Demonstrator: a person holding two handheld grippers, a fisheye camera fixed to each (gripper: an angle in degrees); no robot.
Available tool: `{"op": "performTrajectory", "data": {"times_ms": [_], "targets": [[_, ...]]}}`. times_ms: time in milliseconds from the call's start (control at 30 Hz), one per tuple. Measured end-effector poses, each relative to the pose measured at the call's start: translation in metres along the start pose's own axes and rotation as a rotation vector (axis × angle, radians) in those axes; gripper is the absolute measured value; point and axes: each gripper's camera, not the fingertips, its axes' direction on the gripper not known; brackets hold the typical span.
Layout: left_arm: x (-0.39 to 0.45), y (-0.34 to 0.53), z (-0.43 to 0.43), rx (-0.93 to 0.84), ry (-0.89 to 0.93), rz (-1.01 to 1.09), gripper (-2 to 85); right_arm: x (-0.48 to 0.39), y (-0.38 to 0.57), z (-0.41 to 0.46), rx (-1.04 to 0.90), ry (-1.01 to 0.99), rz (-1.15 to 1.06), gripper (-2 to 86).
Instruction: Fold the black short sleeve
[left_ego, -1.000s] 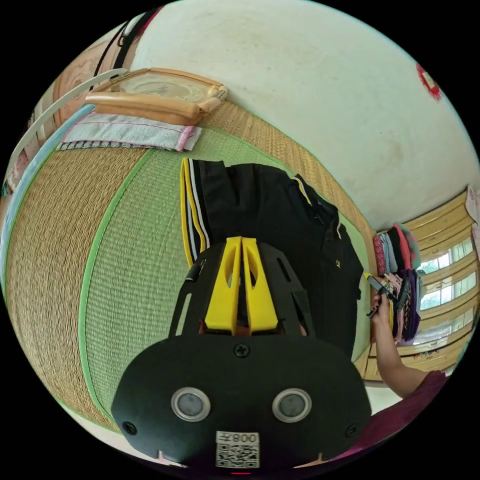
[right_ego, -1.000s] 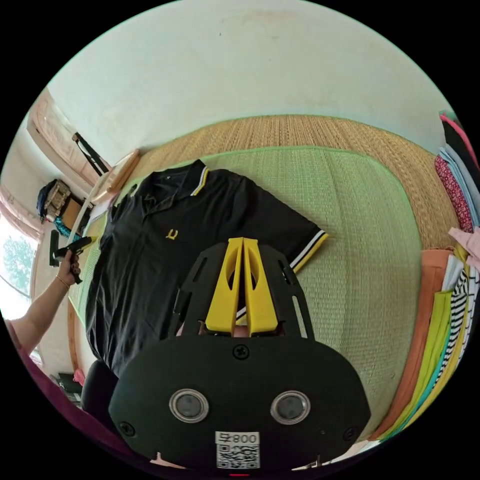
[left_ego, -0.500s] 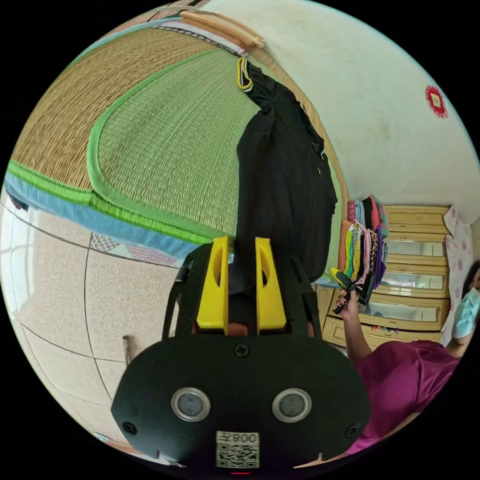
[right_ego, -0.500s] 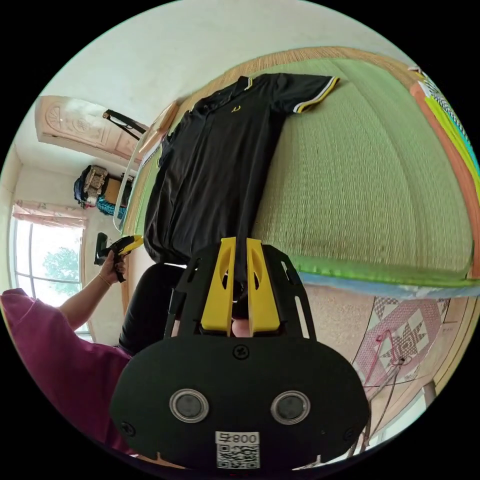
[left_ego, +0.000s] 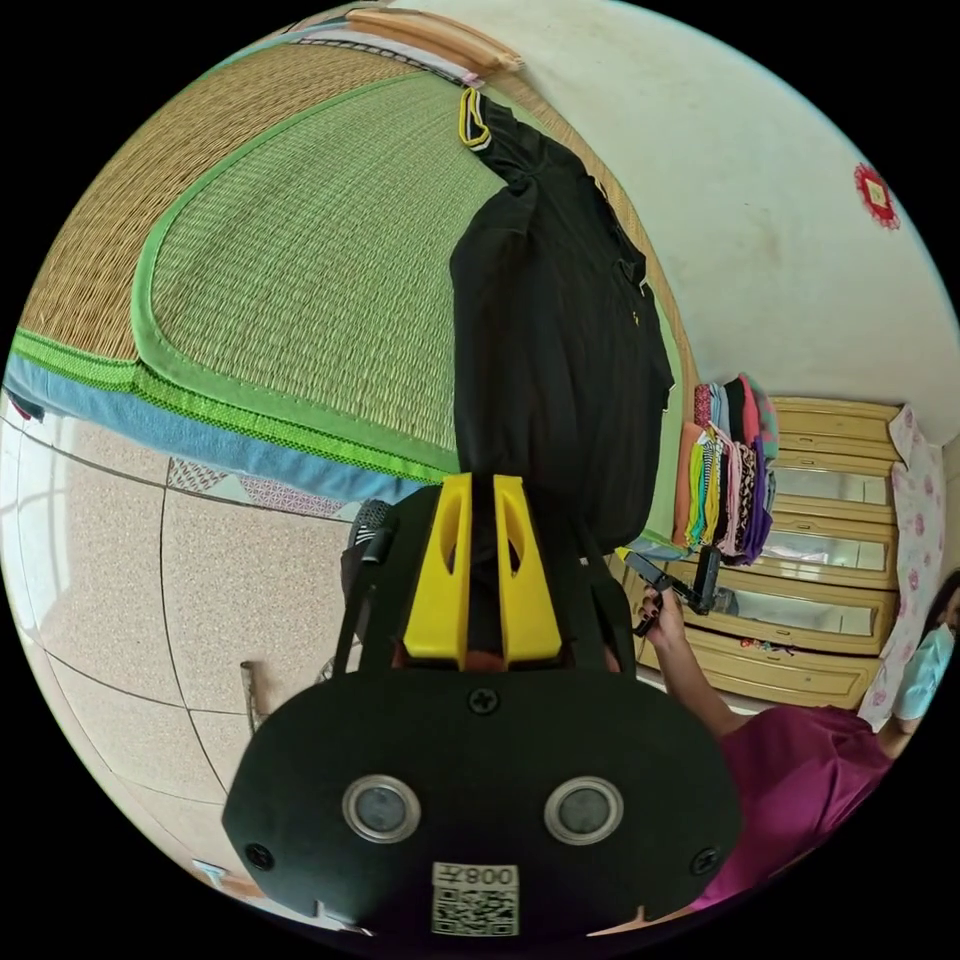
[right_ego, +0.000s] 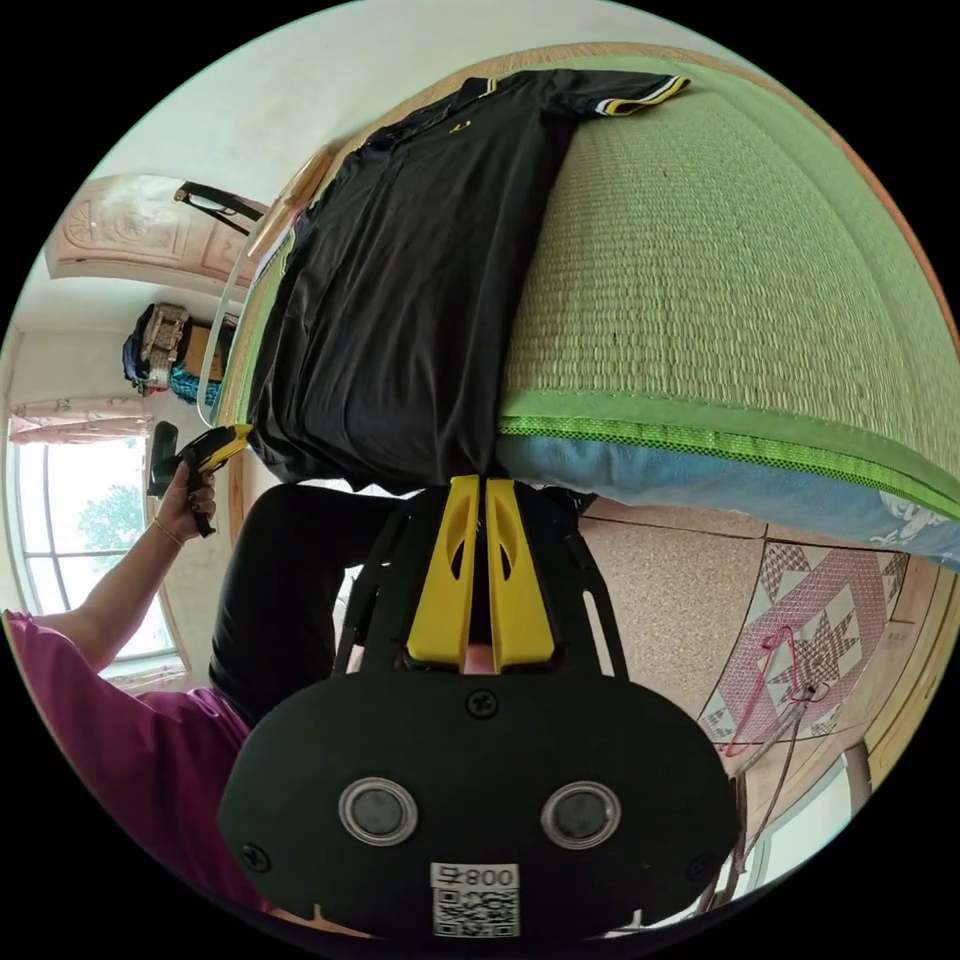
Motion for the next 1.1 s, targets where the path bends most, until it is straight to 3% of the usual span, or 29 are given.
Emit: {"op": "performTrajectory", "data": {"times_ms": [133,467,733,900,1100], "targets": [[0.016,0.008,-0.029,0.05,0.026,0.054,1.4,-0.007,0.01,-0.049,0.03,-0.017,-0.08,0.3],[0.013,-0.013,-0.071,0.186,0.031,0.026,1.0,0.029,0.005,-0.15,0.177,0.011,-0.046,0.2],[0.023,-0.044,-0.046,0.074,-0.031,0.006,-0.2,0.041,0.001,-0.147,0.147,-0.018,-0.022,0.3],[0.046,-0.036,-0.087,0.161,0.026,0.067,-0.5,0.037,0.012,-0.154,0.14,-0.064,-0.029,0.4],[0.053,-0.023,-0.104,0.169,-0.037,0.078,-0.5,0.04,0.029,-0.126,0.053,-0.044,-0.009,0.3]]}}
